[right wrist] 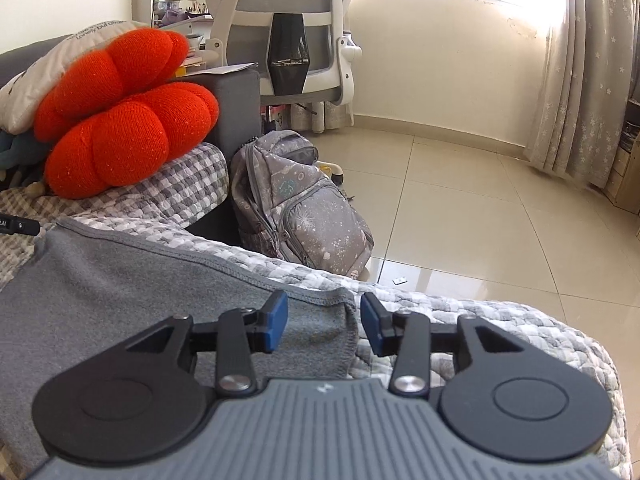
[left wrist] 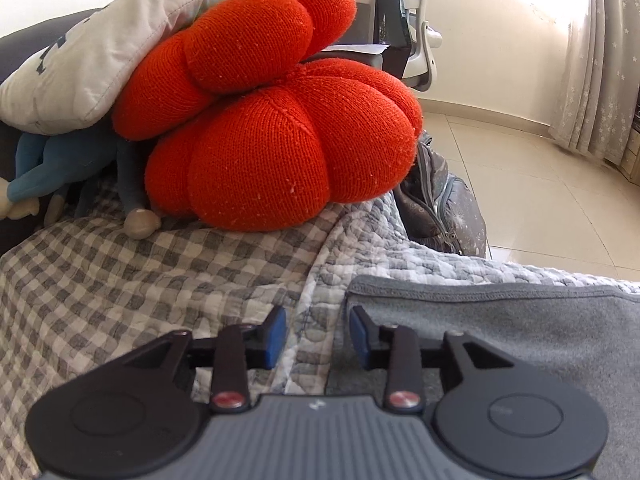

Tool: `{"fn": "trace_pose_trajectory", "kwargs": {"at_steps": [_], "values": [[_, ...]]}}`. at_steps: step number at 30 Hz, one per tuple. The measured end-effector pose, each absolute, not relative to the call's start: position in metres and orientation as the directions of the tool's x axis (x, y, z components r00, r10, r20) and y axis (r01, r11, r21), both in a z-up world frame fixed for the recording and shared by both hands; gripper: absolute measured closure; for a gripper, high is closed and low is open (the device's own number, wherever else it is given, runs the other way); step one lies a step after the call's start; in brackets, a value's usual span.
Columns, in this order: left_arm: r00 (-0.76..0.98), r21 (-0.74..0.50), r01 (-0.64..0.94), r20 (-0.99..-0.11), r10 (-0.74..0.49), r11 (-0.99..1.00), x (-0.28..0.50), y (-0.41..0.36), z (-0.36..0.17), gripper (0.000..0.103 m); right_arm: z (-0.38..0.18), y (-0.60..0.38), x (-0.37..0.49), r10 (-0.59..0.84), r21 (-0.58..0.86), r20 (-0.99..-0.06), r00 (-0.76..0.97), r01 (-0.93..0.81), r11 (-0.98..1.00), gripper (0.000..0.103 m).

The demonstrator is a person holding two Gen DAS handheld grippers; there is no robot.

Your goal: Fold clothes

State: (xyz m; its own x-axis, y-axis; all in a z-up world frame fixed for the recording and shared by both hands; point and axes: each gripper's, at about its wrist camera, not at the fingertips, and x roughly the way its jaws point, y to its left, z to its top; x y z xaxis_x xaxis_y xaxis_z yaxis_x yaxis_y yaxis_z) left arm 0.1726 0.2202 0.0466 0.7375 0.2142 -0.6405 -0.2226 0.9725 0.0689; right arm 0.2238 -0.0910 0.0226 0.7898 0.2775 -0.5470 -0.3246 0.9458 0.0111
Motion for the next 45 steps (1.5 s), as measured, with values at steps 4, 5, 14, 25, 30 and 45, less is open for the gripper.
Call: {"fn": "trace_pose_trajectory", "kwargs": {"at_steps": [4,5,14,25,30,45], "values": [[0.778,0.061,-0.156,-0.607,0.161,0.986,0.145,0.186,0.054,0.056,0.027,-0.072,0.205,0.326,0.05,-0.548,0.77,-0.359,0.932,0.053],[0.773,0.053,-0.137,-0.618,0.14,0.989,0.14,0.175,0.052,0.055,0.025,-0.063,0.198,0.345,0.072,-0.551,0.76,-0.369,0.927,0.053],[0.746,0.039,-0.076,-0.661,0.083,0.996,0.12,0.14,0.006,0.054,0.008,-0.02,0.151,0.428,0.116,-0.572,0.699,-0.448,0.886,0.049],[0.81,0.007,-0.071,-0.583,0.062,0.997,0.101,0.146,-0.006,0.054,-0.01,-0.024,0.143,0.418,0.101,-0.558,0.717,-0.442,0.891,0.047],[0.819,0.004,-0.089,-0.569,0.076,0.996,0.098,0.145,-0.006,0.054,-0.013,-0.021,0.139,0.406,0.078,-0.551,0.729,-0.44,0.895,0.046],[0.822,0.02,-0.091,-0.563,0.087,0.996,0.096,0.143,-0.007,0.054,-0.002,-0.032,0.102,0.452,0.193,-0.453,0.768,-0.411,0.891,0.021]]}}
